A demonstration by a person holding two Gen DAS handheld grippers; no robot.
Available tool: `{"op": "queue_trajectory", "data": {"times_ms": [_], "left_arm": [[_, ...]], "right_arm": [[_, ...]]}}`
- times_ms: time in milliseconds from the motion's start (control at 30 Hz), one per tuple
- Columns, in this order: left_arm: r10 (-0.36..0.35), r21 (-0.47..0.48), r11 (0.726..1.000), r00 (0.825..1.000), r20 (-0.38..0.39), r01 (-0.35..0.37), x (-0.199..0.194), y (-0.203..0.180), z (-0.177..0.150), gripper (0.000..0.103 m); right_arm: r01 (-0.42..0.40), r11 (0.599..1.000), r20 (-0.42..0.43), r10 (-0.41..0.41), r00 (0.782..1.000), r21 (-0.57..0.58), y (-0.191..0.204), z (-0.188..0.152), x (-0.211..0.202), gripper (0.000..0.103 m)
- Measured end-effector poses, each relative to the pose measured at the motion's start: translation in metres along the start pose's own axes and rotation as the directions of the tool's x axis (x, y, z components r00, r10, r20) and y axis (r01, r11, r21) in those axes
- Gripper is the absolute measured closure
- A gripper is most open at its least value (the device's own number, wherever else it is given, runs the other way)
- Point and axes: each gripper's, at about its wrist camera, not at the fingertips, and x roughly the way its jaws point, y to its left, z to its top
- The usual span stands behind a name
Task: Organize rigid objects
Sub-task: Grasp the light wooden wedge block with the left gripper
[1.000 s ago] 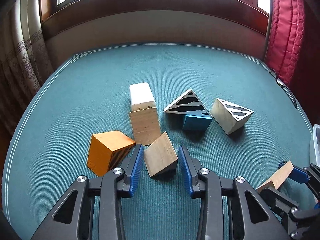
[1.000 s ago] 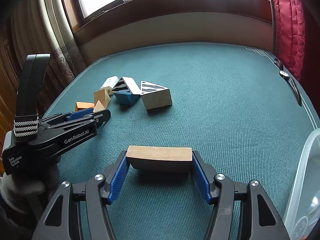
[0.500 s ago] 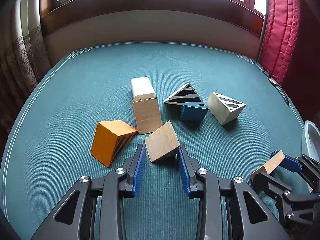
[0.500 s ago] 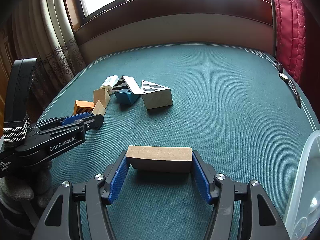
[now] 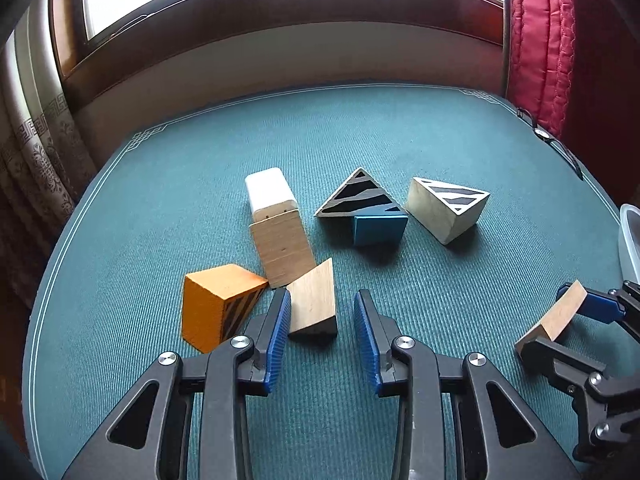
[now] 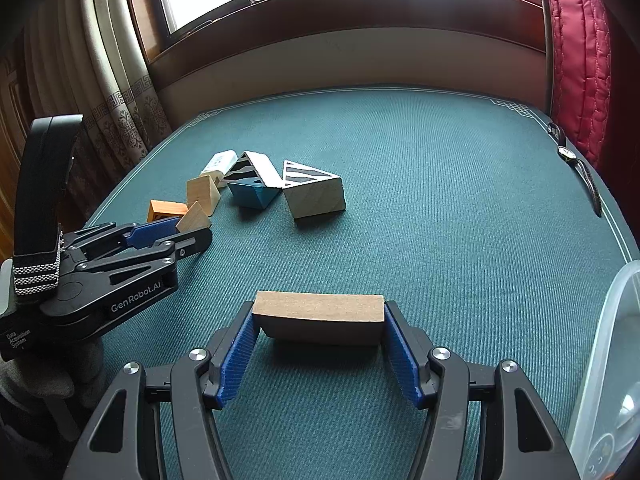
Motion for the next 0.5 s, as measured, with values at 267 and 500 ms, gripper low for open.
{"op": "queue_trajectory", "data": {"times_ms": [267, 500], "left_arm": [[-0.008, -0.105, 0.994, 1.000, -0.012, 0.007, 0.012, 0.012, 0.011, 0.065], [0.021, -0.178, 0.984, 0.999, -0.024, -0.025, 0.015, 0.012, 0.014, 0.051]], "right_arm": [[0.001, 1.000, 0.001, -0.001, 1.000, -0.005, 0.000, -0.001, 0.000, 0.038], [0.001, 1.000, 0.001, -0.001, 1.000, -0.005, 0.000, -0.002, 0.000, 0.038]]}}
